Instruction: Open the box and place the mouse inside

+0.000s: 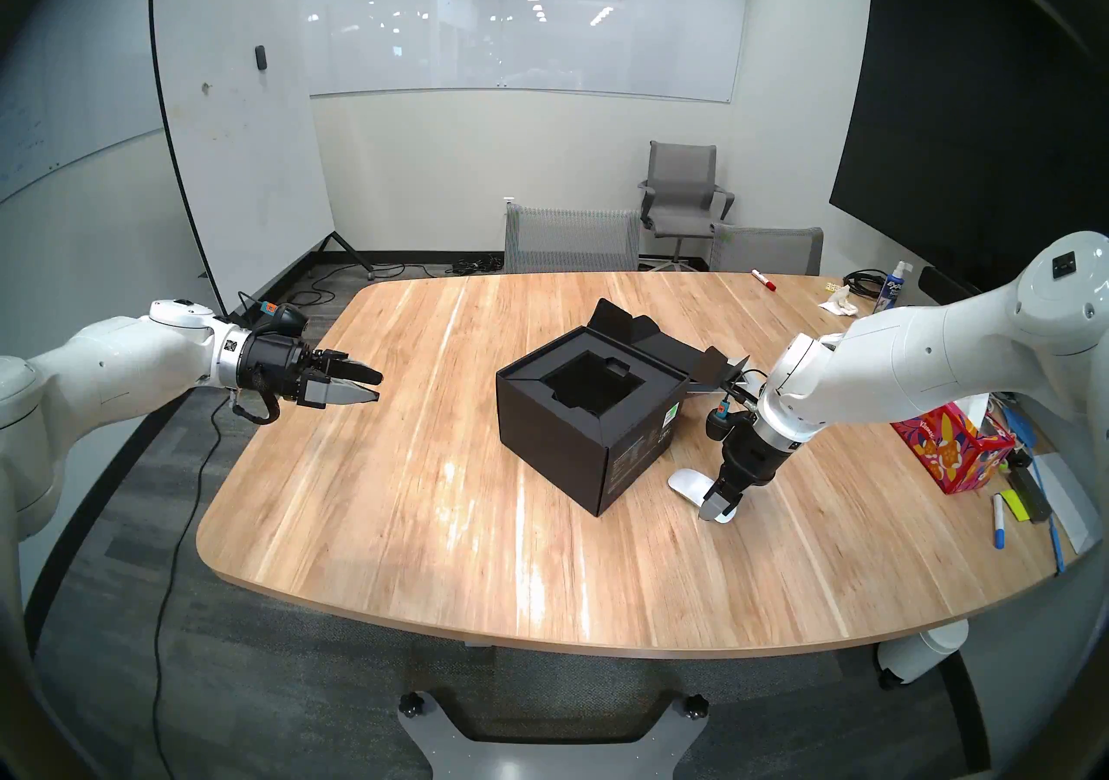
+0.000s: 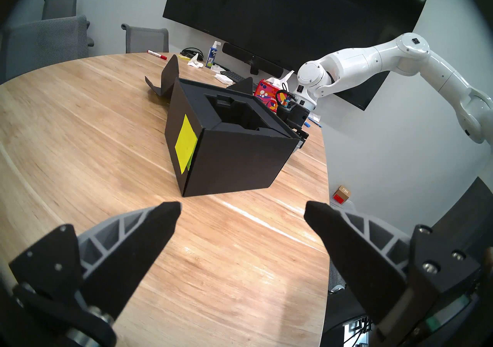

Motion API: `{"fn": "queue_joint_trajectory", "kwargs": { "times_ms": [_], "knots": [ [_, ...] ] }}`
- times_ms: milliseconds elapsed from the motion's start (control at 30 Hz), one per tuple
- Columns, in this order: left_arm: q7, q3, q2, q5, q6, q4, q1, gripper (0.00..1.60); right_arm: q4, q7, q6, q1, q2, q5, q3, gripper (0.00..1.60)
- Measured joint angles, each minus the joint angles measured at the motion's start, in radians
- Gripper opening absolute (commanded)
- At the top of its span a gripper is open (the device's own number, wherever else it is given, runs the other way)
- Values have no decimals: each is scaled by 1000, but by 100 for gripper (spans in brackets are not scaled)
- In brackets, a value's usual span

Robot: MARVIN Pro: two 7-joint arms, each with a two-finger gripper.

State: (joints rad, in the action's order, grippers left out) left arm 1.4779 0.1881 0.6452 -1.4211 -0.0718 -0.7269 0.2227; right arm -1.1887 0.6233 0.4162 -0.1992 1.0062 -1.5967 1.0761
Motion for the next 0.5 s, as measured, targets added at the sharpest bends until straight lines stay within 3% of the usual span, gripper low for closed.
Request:
{"fn": "queue_joint_trajectory", "kwargs": {
  "times_ms": [500],
  "knots": [
    [0, 1, 0, -1, 0, 0, 0, 160, 27, 18, -3, 14, 16, 1, -2, 160]
  ]
}}
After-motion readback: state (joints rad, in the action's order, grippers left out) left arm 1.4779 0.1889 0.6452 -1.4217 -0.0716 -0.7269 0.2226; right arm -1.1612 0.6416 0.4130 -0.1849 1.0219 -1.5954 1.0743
